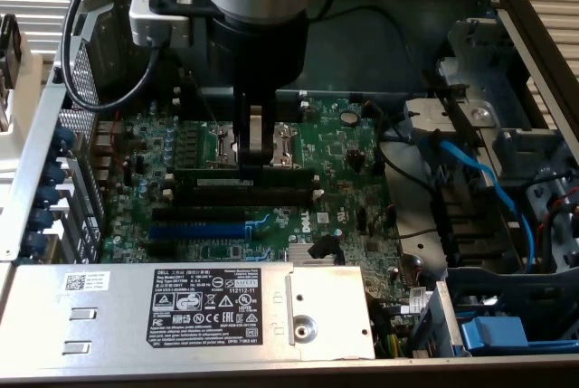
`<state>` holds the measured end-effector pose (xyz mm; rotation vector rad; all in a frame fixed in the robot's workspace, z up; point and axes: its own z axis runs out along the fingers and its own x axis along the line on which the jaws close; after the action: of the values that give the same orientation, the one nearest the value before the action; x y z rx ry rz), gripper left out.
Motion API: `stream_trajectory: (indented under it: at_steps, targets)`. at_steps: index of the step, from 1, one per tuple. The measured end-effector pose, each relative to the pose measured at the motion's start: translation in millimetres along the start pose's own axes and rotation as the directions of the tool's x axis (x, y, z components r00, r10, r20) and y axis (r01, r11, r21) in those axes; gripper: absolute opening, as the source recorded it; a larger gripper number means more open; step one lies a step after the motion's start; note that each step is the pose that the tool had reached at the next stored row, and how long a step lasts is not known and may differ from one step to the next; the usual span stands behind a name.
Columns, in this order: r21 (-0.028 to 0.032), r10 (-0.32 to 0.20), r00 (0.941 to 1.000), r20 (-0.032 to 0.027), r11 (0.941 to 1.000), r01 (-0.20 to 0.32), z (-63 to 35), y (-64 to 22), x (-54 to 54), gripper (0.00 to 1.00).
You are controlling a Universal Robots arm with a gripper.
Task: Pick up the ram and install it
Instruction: 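Insert the ram into the slot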
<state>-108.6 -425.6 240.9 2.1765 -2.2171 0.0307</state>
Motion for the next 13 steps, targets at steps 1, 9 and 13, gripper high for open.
stream_trajectory:
  at_steps: [1,9,13]
  targets:
    - [0.0,0.001,1.0,0.0,1.0,-0.001,0.1,0.0,0.0,0.12]
    - [-0.0001,0.005,1.0,0.0001,1.0,-0.005,0.5,0.0,0.0,0.12]
    - [-0.0002,0.004,1.0,0.0,1.0,-0.004,1.3,0.0,0.0,0.12]
